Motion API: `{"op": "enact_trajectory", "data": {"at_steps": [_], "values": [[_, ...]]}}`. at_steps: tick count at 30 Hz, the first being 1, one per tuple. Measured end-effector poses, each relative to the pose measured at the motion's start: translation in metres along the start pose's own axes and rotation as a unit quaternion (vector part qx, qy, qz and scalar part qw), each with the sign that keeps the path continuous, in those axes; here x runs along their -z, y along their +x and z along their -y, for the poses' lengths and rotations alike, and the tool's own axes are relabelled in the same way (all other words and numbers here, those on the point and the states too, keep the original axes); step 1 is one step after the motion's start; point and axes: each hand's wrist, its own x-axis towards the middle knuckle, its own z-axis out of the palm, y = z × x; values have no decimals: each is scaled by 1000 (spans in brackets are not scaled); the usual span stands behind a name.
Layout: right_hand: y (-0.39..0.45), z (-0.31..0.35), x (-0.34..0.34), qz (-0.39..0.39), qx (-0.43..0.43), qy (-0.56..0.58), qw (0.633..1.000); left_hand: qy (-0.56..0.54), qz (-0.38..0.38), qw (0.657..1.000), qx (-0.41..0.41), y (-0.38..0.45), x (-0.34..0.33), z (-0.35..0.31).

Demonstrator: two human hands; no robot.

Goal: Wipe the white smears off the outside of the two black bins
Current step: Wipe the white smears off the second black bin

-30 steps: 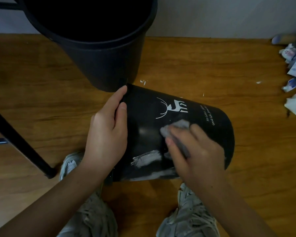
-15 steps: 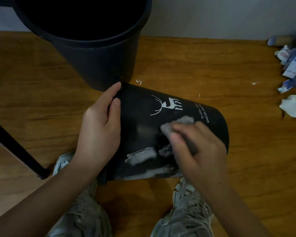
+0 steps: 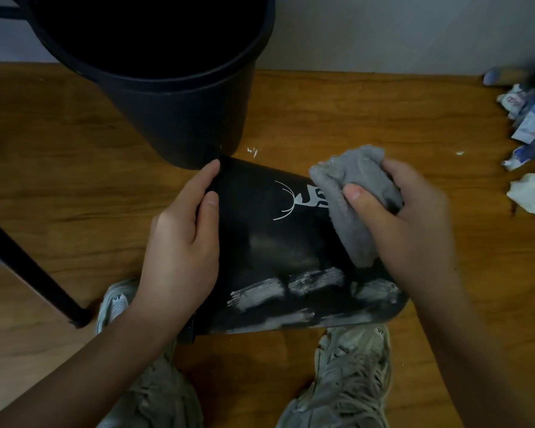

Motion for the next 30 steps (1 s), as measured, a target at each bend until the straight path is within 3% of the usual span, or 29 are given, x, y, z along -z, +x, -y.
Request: {"op": "enact_trajectory", "data": {"at_steps": [4,7,11,14,16,21,26,30], "values": [[14,14,-10,76,34,74,994,-1,4,1000,3,0,1,0],[19,21,-11,113,-36,189,975,2,7,1000,0,-1,1,-1],[20,20,1,168,-185,344,905,0,9,1000,-5,0,1,-2],[16,13,3,191,-261,438,839,4,8,1000,-4,0,1,1],[11,8,2,184,-295,465,814,8,9,1000,-2,0,1,1],[4,3,-3,110,-263,353,891,11,8,1000,-4,0,1,-1],[4,9,0,49,-231,346,908,10,9,1000,0,2,1,1],[7,5,-3,-7,-149,179,972,5,4,1000,5,2,0,0]]}}
